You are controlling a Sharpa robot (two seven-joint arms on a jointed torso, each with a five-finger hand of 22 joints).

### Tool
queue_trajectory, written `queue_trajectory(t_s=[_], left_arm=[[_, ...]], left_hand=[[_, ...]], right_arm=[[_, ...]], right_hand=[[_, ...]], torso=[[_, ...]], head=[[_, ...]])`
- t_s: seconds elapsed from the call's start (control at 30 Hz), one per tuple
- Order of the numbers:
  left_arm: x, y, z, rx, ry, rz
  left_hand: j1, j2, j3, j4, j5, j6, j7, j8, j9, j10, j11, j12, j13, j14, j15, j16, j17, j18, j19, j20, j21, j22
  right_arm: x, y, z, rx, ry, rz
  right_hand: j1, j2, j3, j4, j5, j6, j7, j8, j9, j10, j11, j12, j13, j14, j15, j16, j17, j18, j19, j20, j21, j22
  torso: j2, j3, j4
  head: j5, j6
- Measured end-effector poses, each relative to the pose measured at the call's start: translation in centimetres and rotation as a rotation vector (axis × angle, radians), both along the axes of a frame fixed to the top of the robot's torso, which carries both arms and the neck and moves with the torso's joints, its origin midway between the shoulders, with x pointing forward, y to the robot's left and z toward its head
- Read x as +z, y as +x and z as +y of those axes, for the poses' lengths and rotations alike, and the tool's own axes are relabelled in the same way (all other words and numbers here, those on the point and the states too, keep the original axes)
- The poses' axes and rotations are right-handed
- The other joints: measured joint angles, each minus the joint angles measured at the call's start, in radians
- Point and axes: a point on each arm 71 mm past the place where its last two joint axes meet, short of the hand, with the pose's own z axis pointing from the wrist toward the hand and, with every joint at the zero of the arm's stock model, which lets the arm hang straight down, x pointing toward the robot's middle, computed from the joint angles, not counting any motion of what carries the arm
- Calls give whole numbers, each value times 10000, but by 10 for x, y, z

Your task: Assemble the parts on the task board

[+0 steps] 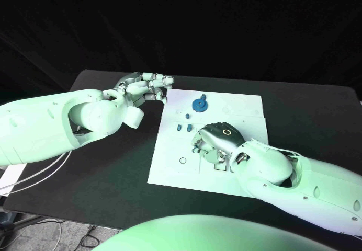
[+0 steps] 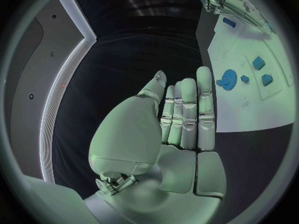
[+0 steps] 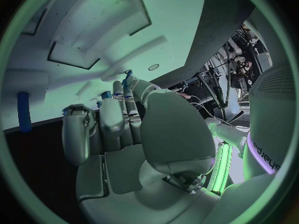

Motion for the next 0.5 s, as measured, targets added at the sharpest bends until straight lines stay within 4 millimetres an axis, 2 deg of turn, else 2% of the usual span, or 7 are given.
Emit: queue_trajectory(t_s=[0.5], left_arm=[[0, 0, 0, -43, 27, -17]], left_hand=[[0, 0, 0, 0, 0, 0, 0, 0, -8, 0, 0, 0, 1, 0, 0, 0, -14, -1, 0, 0, 0, -8]], right_arm=[[1, -4, 2, 80, 54, -36]], right_hand=[[0, 0, 0, 0, -2, 0, 0, 0, -1, 0, 0, 0, 1, 0, 0, 0, -1, 0, 0, 0, 0, -1]], torso=[[-3, 6, -2]], head=[[-11, 0]])
